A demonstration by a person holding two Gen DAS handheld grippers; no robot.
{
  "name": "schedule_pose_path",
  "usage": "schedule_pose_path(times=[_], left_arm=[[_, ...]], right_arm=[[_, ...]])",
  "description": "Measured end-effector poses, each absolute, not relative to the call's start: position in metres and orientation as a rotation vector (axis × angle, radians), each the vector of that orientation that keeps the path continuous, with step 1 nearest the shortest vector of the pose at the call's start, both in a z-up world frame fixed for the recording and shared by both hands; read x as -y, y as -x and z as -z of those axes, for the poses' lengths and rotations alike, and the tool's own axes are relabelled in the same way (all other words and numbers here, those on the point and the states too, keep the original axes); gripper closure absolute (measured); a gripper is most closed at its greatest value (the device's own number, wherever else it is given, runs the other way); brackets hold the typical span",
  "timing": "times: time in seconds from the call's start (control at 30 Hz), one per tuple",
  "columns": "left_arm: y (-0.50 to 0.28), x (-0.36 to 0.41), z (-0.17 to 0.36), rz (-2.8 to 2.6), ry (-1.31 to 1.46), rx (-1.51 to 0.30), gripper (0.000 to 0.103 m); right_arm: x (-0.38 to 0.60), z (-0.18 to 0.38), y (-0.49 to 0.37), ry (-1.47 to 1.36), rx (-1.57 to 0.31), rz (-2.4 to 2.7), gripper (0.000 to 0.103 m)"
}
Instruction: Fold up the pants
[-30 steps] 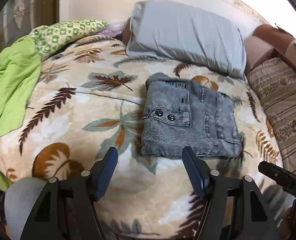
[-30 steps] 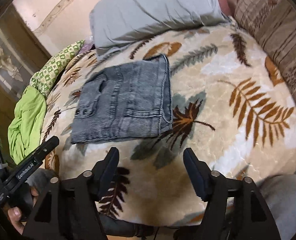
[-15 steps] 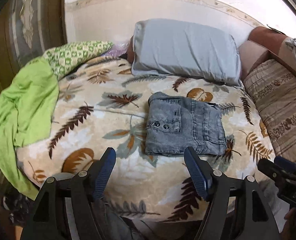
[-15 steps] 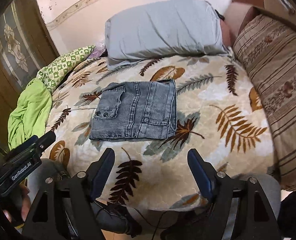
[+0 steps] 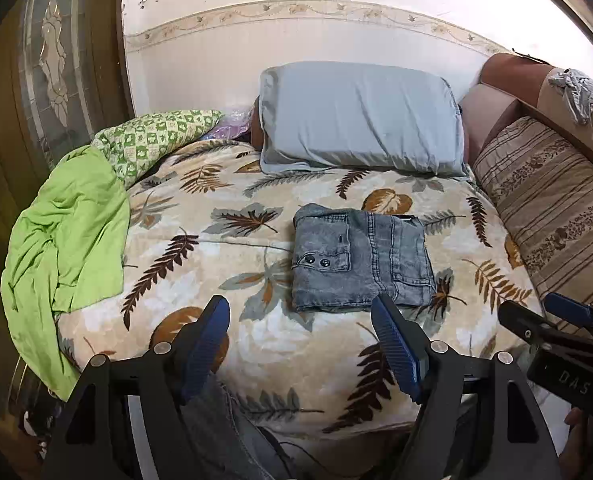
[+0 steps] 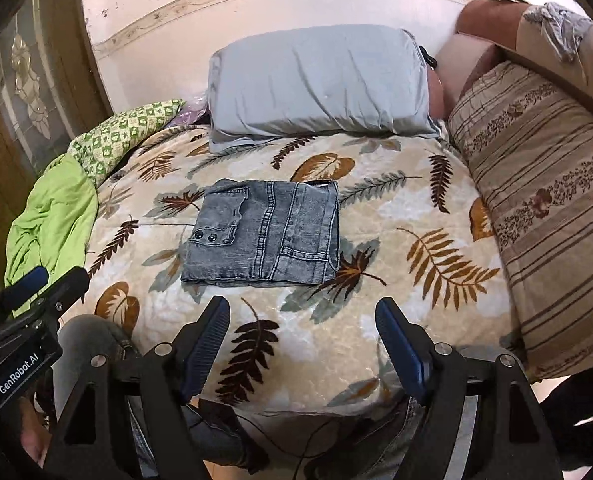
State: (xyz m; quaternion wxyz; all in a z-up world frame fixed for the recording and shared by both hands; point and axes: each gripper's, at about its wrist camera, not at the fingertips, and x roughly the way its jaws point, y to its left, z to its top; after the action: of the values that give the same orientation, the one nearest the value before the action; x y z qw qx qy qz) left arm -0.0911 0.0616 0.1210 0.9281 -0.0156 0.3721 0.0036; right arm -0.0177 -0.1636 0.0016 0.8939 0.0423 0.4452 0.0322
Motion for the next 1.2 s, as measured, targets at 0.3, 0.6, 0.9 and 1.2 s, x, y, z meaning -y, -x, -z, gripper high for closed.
schedule_pose_path(times=[0.3, 0.6, 0.9, 1.2], left_arm=[[0.089, -0.062, -0.119, -0.017, 0.017, -0.766, 0.029], [0.083, -0.063, -0.118, -0.012, 0.012, -0.773, 0.027], [0.081, -0.063, -0.116, -0.016, -0.006, -0.775, 0.027], [0.08, -0.061, -0.112, -0.016, -0.001, -0.785, 0.027]], right_arm=[[0.162, -0.004, 0.019, -0.089, -0.914, -0.073, 0.026], [0.161, -0.003, 0.019, -0.081, -0.916, -0.069, 0.026], [0.159, -0.003, 0.02, -0.076, -0.918, -0.062, 0.026], [0.159, -0.003, 0.019, -0.075, -0.918, -0.06, 0.026]])
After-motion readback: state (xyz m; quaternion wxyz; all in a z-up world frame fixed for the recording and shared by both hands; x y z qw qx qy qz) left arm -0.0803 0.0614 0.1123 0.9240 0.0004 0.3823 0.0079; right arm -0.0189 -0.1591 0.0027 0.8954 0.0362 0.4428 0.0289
